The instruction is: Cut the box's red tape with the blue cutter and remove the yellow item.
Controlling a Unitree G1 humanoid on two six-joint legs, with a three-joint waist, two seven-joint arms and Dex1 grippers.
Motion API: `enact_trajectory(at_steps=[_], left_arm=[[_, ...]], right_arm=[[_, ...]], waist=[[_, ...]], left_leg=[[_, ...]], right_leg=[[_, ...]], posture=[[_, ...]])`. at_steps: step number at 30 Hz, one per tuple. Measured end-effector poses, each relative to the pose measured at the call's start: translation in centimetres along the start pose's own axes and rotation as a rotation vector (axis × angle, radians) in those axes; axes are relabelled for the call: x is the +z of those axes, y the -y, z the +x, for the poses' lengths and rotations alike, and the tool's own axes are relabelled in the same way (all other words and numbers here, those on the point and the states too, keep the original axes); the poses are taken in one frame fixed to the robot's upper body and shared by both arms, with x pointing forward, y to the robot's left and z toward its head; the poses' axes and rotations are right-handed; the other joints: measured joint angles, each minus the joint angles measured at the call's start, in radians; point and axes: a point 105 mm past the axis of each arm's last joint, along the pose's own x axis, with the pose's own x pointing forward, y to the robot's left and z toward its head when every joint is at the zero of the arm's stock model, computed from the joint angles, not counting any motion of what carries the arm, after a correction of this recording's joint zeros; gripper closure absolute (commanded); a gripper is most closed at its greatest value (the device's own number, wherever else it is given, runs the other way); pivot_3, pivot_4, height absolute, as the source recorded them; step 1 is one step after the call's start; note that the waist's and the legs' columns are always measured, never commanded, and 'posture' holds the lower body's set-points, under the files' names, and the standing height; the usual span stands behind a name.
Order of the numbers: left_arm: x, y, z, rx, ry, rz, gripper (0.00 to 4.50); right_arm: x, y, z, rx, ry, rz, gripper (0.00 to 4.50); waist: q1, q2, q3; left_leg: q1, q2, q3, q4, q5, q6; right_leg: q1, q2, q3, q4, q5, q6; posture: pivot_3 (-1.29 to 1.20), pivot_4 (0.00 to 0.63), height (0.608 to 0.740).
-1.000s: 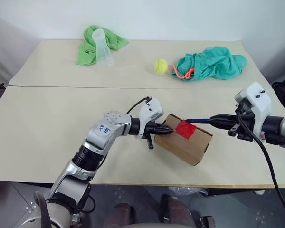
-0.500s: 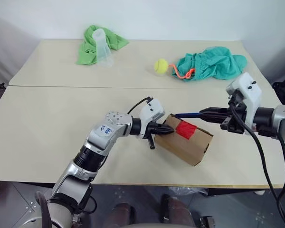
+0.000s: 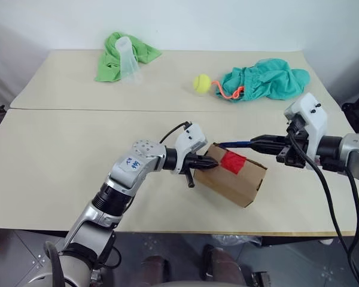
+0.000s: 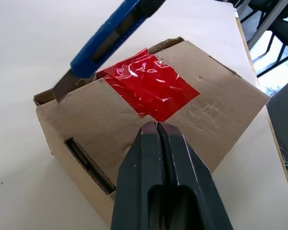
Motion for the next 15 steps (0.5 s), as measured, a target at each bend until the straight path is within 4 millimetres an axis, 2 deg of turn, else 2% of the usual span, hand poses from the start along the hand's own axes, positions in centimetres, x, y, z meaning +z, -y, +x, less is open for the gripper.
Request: enact_trajectory(at_steps=[9, 15], left_arm=[[0.00, 0.02, 0.00, -0.002, 0.000, 0.000, 4.45], [0.00, 0.03, 0.01, -0.002, 0.000, 0.000, 4.45]], right_arm=[[0.07, 0.05, -0.02, -0.004, 0.002, -0.001, 4.35], [-0.74, 0.18, -0.08, -0.010, -0.026, 0.014, 4.35]], waist=[[0.000, 0.000, 0.000], [0.000, 0.000, 0.000]], left_leg=[[0.000, 0.000, 0.000, 0.000, 0.000, 0.000], [0.000, 0.000, 0.000, 0.000, 0.000, 0.000]], right_leg=[[0.000, 0.000, 0.000, 0.000, 0.000, 0.000], [0.000, 0.000, 0.000, 0.000, 0.000, 0.000]], posture=[[0.00, 0.150, 0.740], [0.00, 0.150, 0.740]])
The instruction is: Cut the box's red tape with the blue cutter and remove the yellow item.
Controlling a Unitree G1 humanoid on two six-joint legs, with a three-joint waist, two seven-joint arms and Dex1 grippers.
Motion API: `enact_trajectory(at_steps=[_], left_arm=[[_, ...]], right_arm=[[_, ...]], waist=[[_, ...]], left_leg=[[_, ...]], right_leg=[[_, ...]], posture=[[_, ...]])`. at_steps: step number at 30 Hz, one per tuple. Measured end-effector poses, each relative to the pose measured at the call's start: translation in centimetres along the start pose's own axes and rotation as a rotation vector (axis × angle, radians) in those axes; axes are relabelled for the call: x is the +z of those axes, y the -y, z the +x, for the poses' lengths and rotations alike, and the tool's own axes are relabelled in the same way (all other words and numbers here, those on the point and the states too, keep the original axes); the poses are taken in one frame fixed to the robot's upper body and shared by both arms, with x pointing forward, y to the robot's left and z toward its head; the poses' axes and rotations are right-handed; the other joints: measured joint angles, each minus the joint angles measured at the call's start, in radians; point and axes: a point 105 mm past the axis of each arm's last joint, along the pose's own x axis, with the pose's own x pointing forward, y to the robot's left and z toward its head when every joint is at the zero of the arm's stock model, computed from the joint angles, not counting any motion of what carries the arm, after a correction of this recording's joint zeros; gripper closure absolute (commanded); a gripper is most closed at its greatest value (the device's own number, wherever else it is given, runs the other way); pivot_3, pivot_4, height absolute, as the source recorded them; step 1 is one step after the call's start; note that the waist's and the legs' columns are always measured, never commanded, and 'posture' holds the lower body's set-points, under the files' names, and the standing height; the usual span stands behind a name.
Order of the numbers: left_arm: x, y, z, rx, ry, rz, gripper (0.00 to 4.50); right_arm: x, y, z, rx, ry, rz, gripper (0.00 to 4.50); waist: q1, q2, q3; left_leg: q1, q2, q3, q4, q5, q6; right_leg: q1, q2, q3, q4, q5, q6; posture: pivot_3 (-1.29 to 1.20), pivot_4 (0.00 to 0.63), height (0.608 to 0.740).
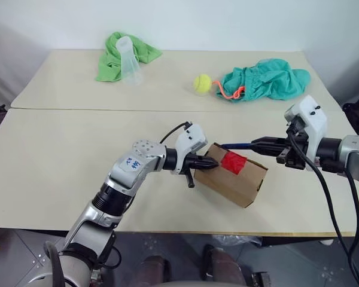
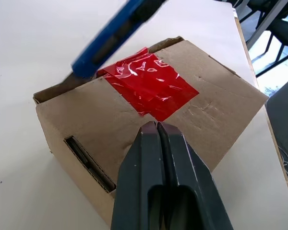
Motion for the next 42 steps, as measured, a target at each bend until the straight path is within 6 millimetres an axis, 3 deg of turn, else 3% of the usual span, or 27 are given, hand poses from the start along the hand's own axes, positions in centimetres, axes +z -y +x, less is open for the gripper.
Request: enact_trajectory(at_steps=[15, 32, 42], left_arm=[[0.0, 0.1, 0.2, 0.001, -0.033, -0.011, 4.45], [0.2, 1.1, 0.6, 0.028, -0.211, 0.077, 4.45], [0.2, 1.5, 1.1, 0.017, -0.225, 0.087, 4.45]], right_arm=[[0.3, 0.4, -0.5, 0.003, -0.137, -0.024, 4.35], [1.0, 0.4, -0.2, 0.033, -0.215, -0.044, 4.35], [0.7, 0.5, -0.5, 0.036, -0.296, -0.056, 4.35]], waist=[[0.001, 0.000, 0.000], [0.000, 0.000, 0.000], [0.003, 0.000, 0.000]], left_leg=[[0.000, 0.000, -0.001, 0.000, 0.000, 0.000], [0.002, 0.001, -0.002, 0.000, -0.001, 0.001], [0.005, 0.001, -0.007, 0.000, -0.004, 0.002]], right_leg=[[0.001, 0.000, 0.000, -0.001, 0.000, 0.000], [0.004, 0.000, -0.001, -0.003, 0.000, 0.000], [0.014, 0.000, -0.003, -0.012, 0.001, 0.001]], posture=[[0.00, 0.150, 0.740], [0.00, 0.150, 0.740], [0.00, 0.150, 0.740]])
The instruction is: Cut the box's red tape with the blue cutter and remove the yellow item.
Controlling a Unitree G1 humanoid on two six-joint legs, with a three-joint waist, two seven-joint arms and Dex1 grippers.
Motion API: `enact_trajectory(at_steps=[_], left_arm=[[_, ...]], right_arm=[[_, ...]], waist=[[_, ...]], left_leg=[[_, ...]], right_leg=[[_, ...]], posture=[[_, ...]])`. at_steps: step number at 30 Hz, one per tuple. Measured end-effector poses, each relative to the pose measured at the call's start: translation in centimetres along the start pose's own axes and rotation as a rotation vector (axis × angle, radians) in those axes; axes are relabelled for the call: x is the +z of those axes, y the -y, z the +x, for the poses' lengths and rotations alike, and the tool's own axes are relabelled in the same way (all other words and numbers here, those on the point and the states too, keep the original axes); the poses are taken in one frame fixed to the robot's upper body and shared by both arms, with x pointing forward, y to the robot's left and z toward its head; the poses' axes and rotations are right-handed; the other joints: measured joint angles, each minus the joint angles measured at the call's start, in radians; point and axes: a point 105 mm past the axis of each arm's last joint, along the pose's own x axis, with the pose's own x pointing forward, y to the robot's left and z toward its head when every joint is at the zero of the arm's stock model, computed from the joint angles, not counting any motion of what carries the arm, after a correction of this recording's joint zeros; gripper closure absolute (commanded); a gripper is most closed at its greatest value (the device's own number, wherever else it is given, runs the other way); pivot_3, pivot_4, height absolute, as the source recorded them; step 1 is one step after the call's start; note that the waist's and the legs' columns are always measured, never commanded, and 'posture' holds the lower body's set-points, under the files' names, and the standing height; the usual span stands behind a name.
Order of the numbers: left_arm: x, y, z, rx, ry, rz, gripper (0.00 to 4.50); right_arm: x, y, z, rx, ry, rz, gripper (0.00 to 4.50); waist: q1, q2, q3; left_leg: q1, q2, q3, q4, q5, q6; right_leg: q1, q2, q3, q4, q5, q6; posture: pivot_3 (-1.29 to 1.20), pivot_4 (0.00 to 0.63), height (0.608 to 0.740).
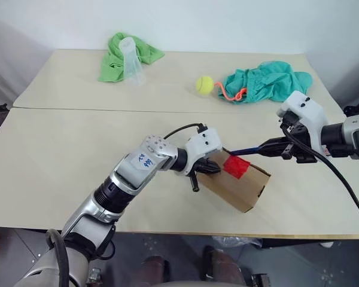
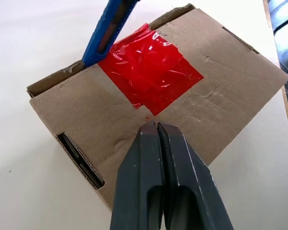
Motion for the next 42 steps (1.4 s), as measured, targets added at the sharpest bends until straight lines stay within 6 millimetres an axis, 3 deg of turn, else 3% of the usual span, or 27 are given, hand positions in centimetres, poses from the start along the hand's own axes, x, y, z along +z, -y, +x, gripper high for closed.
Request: enact_trajectory(at_steps=[42], left_arm=[[0.3, 0.3, 0.7, -0.015, 0.010, -0.011, 4.45]], right_arm=[[-2.8, -0.1, -1.7, 0.027, -0.217, 0.044, 4.35]], waist=[[0.024, 0.000, 0.000]], left_leg=[[0.000, 0.000, 0.000, 0.000, -0.001, 0.000]], right_leg=[[0.001, 0.000, -0.003, -0.004, 0.001, 0.002]], posture=[[0.00, 0.150, 0.740]])
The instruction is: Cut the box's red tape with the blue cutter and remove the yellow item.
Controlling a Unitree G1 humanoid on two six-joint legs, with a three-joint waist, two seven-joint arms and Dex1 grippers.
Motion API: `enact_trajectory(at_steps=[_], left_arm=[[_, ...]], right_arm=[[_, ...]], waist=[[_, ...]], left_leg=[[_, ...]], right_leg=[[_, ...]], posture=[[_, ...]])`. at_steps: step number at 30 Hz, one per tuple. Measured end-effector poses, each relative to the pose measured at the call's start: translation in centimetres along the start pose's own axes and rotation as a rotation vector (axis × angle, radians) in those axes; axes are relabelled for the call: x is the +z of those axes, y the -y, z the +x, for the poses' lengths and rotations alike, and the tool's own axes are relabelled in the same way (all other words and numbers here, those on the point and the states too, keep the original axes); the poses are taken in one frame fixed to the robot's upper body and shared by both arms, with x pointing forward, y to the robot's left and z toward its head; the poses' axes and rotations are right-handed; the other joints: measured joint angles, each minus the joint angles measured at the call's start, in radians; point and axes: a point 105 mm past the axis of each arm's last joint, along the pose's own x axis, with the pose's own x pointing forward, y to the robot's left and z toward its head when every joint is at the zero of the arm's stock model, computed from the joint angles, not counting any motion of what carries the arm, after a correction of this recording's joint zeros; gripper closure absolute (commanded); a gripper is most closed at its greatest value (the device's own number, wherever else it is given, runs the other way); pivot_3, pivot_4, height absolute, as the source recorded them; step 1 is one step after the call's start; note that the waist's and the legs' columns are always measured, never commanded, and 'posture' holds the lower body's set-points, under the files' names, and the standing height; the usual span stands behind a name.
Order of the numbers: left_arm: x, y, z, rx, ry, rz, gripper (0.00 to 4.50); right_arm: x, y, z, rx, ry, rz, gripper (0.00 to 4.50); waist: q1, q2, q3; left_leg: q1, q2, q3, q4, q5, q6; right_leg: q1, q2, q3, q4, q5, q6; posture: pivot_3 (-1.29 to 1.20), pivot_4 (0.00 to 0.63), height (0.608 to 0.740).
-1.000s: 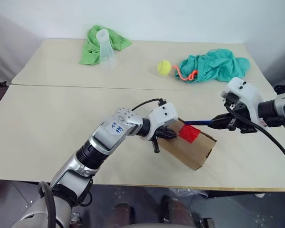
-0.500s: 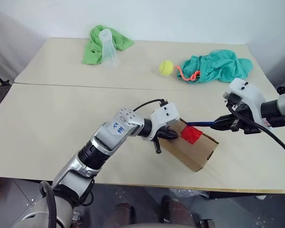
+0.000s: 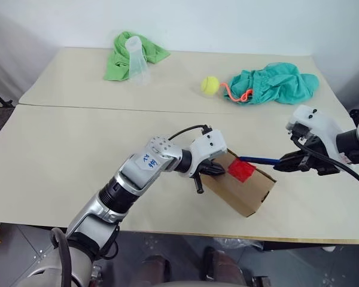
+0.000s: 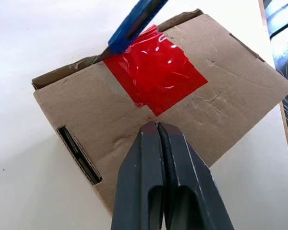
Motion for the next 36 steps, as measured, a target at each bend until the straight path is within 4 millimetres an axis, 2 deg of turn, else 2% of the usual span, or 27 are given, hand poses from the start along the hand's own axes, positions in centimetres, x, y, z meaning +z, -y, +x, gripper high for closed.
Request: enact_trajectory(at_steps=[20, 36], left_arm=[[0.0, 0.0, 0.0, -0.001, 0.001, -0.001, 4.45], [-0.1, -0.4, 0.1, 0.007, 0.004, -0.013, 4.45]], right_arm=[[-1.4, -0.3, -0.4, 0.000, -0.071, 0.013, 4.35], [0.0, 0.3, 0.7, 0.003, -0.071, 0.027, 4.35]], waist=[[0.001, 0.000, 0.000], [-0.003, 0.000, 0.000]], left_leg=[[0.000, 0.000, 0.000, 0.000, 0.000, 0.000], [0.000, 0.001, 0.001, 0.010, -0.003, 0.001]], right_leg=[[0.000, 0.000, 0.000, 0.000, 0.000, 0.000], [0.000, -0.001, 0.003, 0.001, 0.000, 0.000]], posture=[[0.00, 0.150, 0.740], [0.00, 0.150, 0.740]])
